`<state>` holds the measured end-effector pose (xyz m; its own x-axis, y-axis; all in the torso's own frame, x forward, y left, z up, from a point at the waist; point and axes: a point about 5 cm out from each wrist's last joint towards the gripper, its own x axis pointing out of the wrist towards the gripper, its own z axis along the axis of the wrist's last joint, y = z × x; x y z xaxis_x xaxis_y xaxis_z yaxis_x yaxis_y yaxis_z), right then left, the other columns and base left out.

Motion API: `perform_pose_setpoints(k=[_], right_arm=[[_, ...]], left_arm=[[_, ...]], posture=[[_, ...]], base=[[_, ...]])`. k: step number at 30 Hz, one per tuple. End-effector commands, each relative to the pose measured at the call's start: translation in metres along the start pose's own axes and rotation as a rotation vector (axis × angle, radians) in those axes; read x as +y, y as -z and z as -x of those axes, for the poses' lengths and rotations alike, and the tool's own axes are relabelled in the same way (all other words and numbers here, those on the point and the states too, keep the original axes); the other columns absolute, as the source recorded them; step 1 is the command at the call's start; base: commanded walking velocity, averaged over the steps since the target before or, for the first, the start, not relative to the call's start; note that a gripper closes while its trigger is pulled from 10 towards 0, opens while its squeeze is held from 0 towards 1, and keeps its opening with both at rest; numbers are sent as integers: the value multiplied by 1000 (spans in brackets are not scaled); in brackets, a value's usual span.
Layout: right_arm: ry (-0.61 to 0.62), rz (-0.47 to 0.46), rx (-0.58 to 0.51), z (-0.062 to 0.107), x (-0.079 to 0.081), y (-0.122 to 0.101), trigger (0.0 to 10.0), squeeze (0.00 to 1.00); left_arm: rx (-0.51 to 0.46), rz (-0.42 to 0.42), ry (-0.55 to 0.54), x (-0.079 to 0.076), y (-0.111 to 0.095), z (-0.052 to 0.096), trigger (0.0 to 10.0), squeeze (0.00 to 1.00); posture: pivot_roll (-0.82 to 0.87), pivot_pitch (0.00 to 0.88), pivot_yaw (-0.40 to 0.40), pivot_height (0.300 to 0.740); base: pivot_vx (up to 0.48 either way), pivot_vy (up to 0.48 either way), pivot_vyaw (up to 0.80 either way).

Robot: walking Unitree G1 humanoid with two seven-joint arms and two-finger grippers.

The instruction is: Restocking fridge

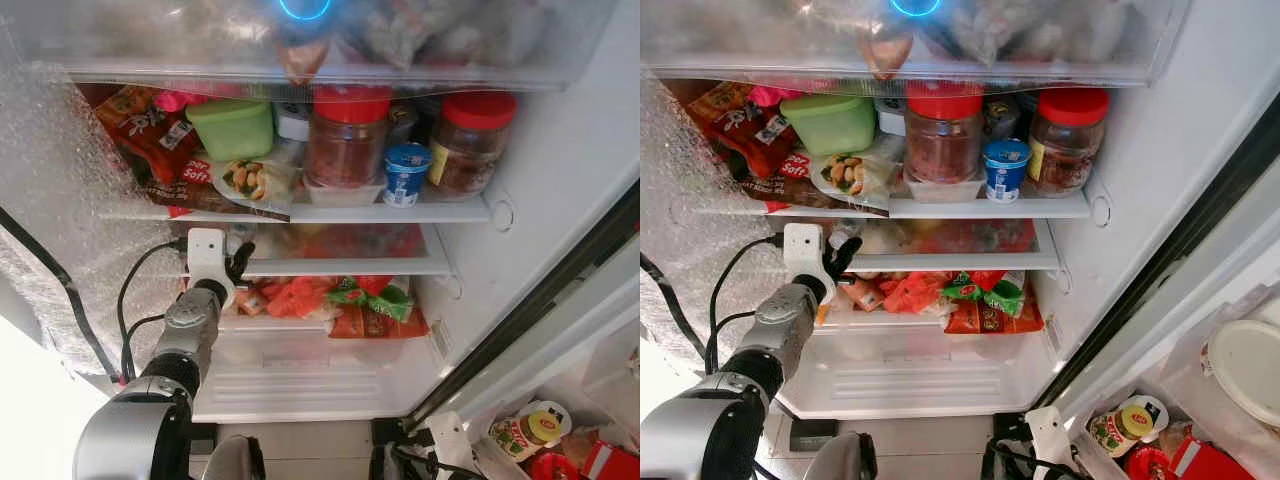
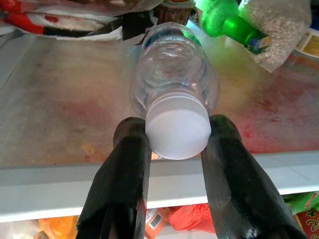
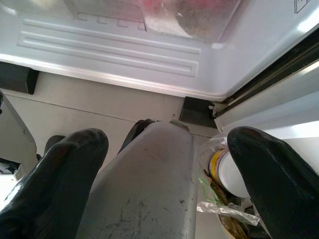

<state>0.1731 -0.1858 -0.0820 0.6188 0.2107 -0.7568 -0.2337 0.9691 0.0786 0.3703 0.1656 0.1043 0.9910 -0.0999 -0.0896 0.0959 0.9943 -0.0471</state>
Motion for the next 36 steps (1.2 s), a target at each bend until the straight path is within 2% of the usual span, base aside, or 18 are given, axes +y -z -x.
perform_pose_setpoints(k=[1,2,3,12,18,25,26,27,31,32,33,36], right_arm=[[30,-15,122,10,-5,30,10000,0],[31,-15,122,10,-5,30,10000,0],[32,-14,123,10,-5,30,10000,0],[26,-16,129,10,-4,31,10000,0],[25,-16,129,10,-3,32,10000,0],[29,-22,125,10,-1,32,10000,0],[29,-23,125,10,-1,32,10000,0],[30,-25,124,10,-1,32,10000,0],[29,-26,124,10,0,32,10000,0],[29,-28,123,10,0,33,10000,0],[29,-28,123,10,0,33,10000,0],[30,-32,123,10,0,33,10000,0]], left_arm=[[-1,-3,1,-1,-2,-1,10000,0],[2,-3,-6,0,-2,-1,10000,373],[10,-12,-21,2,-1,-1,10000,1000],[-11,-3,-45,8,-5,-1,10000,1000],[-36,-26,-36,6,-9,-2,10000,1000],[-146,-120,62,-5,-12,5,10000,1000],[-167,-141,80,-8,-10,9,10000,553],[-185,-162,92,-10,-7,14,10000,8],[-222,-232,114,-14,3,30,10000,0],[-240,-244,111,-15,9,43,10000,0],[-240,-244,111,-15,9,43,10000,0],[-259,-229,82,-15,17,61,10000,0]], posture=[[-79,62,-31,632],[-79,62,-30,632],[-78,62,-31,632],[-75,67,-29,632],[-76,59,-24,632],[-74,41,-11,632],[-74,41,-11,632],[-74,41,-11,632],[-73,29,-1,632],[-75,22,3,632],[-75,22,3,632],[-66,17,5,632]], base=[[0,0,0],[0,0,0],[0,0,0],[0,0,0],[0,0,0],[0,0,0],[0,0,0],[0,0,0],[0,0,0],[0,0,0],[0,0,0],[0,0,0]])
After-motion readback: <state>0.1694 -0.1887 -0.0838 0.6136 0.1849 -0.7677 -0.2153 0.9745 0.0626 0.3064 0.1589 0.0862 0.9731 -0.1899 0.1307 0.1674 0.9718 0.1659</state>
